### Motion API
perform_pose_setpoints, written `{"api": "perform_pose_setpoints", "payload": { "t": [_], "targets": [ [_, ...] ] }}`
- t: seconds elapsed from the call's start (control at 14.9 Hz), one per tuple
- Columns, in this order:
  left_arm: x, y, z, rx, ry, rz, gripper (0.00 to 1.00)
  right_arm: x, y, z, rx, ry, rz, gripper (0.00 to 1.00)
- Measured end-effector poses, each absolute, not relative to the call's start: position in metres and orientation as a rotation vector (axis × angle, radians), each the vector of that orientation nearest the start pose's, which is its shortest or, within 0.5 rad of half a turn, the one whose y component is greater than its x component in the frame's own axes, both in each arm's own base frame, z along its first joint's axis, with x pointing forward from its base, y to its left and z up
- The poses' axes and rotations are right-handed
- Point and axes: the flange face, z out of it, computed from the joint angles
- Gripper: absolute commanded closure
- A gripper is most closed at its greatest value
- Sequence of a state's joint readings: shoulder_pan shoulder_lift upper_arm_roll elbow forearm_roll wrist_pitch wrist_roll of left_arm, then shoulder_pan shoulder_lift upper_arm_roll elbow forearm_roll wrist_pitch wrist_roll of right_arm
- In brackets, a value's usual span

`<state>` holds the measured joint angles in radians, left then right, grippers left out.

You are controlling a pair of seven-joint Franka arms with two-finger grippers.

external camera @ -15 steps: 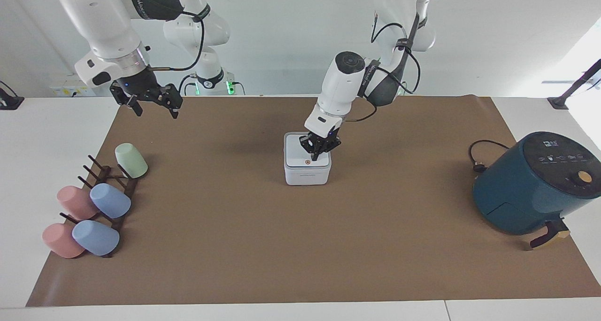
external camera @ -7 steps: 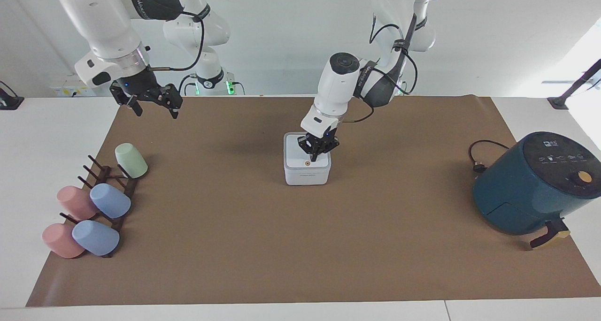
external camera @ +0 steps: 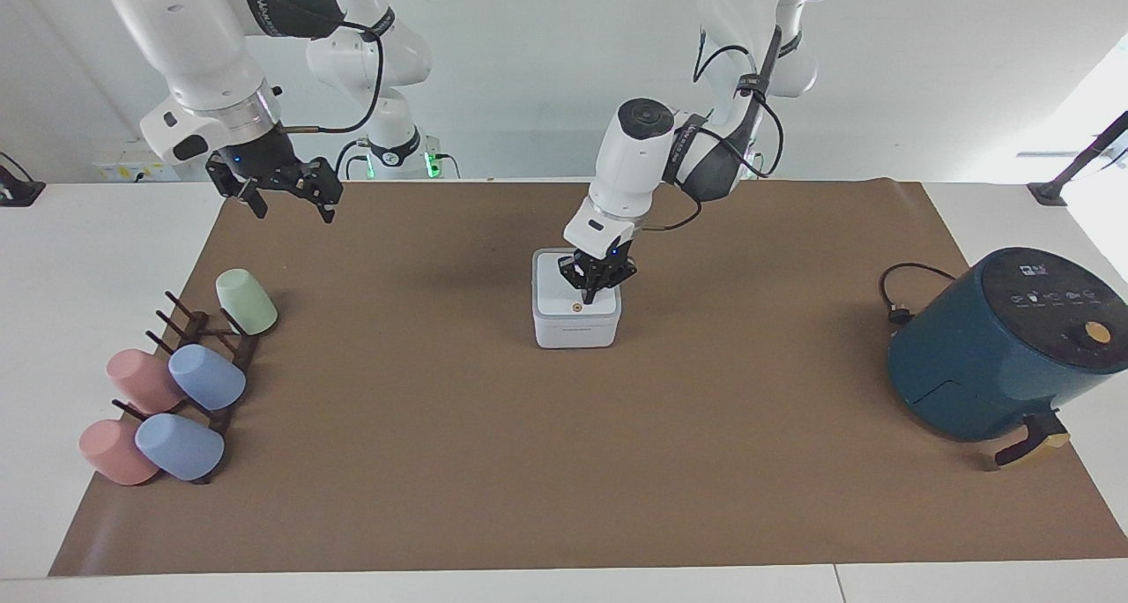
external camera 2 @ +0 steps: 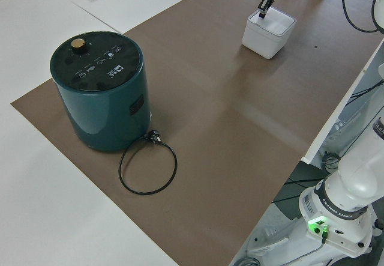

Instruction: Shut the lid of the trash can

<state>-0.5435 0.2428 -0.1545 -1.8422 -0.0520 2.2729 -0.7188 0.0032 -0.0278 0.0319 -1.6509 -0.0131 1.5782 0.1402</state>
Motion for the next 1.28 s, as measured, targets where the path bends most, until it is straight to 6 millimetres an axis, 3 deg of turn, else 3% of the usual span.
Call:
{"api": "perform_pose_setpoints", "payload": {
  "t": [0.27,0.61,0.74,0.81,0.88,0.94,1.28],
  "targets": [
    [0.496,-0.402,0.424,-3.302,-0.108,-0.114,1.0,0.544,0.018,0.603,-3.154,0.165,0.069,0.0],
    [0.516,-0.378,0.461,-3.277,-0.162,-0.076,1.0,0.544,0.018,0.603,-3.154,0.165,0.069,0.0],
    [0.521,-0.36,0.479,-3.259,-0.151,-0.051,1.0,0.544,0.018,0.603,-3.154,0.165,0.069,0.0],
    [0.525,-0.345,0.488,-3.25,-0.137,-0.041,0.87,0.544,0.018,0.603,-3.154,0.165,0.069,0.0],
    [0.531,-0.325,0.497,-3.24,-0.12,-0.03,0.17,0.544,0.018,0.603,-3.154,0.165,0.069,0.0],
    [0.537,-0.302,0.506,-3.231,-0.108,-0.02,0.0,0.544,0.018,0.603,-3.154,0.165,0.069,0.0],
    [0.552,-0.187,0.552,-3.204,-0.039,0.004,0.0,0.544,0.018,0.603,-3.154,0.165,0.069,0.0]
  ]
}}
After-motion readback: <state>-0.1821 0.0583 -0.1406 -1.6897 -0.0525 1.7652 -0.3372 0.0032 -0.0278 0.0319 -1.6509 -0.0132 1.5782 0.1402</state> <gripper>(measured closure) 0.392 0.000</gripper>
